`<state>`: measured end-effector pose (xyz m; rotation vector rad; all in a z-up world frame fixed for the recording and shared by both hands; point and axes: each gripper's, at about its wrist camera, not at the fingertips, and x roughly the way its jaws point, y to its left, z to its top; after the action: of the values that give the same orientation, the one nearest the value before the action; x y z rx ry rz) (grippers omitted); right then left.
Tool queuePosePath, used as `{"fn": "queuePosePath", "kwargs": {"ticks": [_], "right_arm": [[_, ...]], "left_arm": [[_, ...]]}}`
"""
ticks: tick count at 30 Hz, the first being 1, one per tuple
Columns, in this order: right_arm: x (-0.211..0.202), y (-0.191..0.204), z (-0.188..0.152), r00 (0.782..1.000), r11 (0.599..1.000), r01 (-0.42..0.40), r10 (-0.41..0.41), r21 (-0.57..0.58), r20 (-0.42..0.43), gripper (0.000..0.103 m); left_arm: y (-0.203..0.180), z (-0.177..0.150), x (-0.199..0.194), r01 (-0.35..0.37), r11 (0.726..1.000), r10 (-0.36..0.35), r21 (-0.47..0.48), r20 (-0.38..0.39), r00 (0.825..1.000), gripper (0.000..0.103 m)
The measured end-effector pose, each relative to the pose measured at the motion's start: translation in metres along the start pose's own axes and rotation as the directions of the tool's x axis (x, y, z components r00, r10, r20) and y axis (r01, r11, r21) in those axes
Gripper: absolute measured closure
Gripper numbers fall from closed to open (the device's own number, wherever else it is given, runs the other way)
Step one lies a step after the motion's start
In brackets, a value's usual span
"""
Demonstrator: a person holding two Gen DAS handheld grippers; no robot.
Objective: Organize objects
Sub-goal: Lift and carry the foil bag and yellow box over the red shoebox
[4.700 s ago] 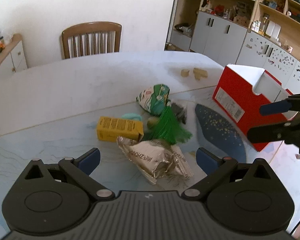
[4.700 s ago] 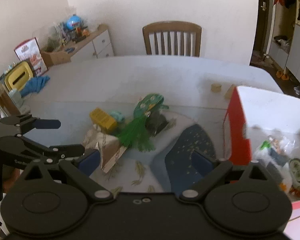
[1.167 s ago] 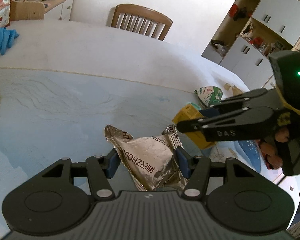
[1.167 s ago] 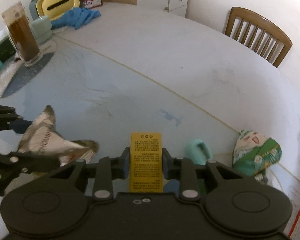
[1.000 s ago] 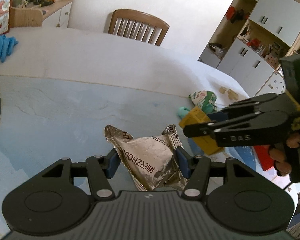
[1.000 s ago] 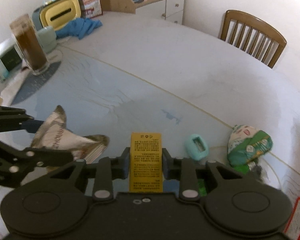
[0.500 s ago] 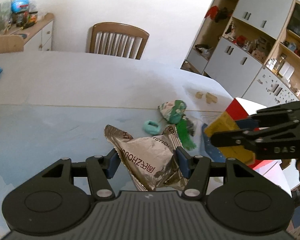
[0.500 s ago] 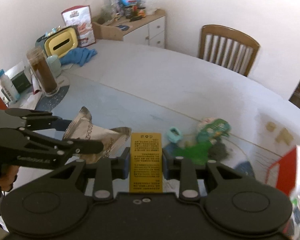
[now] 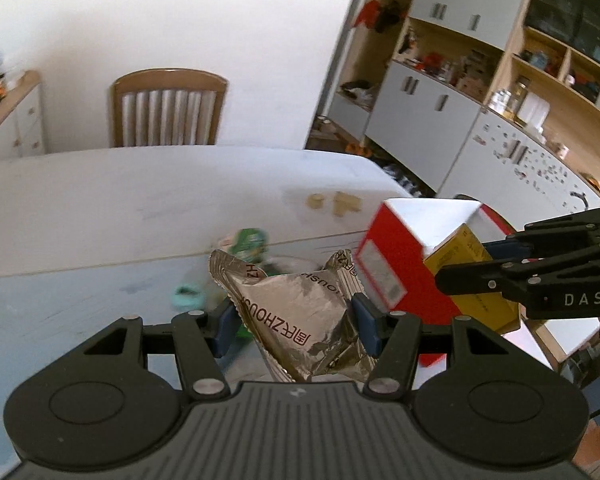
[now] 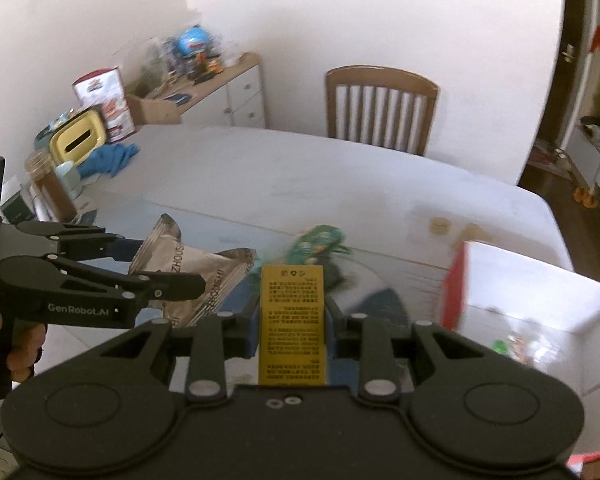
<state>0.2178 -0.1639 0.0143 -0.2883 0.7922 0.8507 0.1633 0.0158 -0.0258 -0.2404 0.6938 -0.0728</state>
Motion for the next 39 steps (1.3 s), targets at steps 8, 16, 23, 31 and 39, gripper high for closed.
{"fn": "queuePosePath", "kwargs": {"ticks": [8, 16, 23, 31, 39], "right_arm": [[-0.028, -0.068, -0.024, 0.998, 0.996, 0.053, -0.054, 0.067, 0.026, 0.074], [-0.046, -0.137, -0.05, 0.992, 0.982, 0.116, -0.121, 0.152, 0.025, 0.074], [-0.062, -0.192, -0.068, 0.98, 0.961, 0.19, -0.199, 0.201, 0.027, 0.074], [-0.059, -0.235, -0.083, 0.972, 0.949, 0.223, -0.233, 0.223, 0.02, 0.074], [-0.034, -0.248, -0.094, 0.975, 0.956, 0.218, -0.221, 0.195, -0.006, 0.074]], "left_arm": [[-0.067, 0.016, 0.038, 0.056, 0.997, -0.054, 0.053, -0.032, 0.998, 0.044], [-0.13, 0.025, 0.077, 0.094, 0.989, -0.087, 0.112, -0.065, 0.994, 0.044], [-0.17, 0.031, 0.106, 0.109, 0.984, -0.096, 0.143, -0.095, 0.991, 0.044], [-0.21, 0.04, 0.144, 0.095, 0.976, -0.071, 0.197, -0.125, 0.99, 0.044], [-0.219, 0.054, 0.19, 0.056, 0.98, -0.025, 0.191, -0.165, 0.986, 0.044]]}}
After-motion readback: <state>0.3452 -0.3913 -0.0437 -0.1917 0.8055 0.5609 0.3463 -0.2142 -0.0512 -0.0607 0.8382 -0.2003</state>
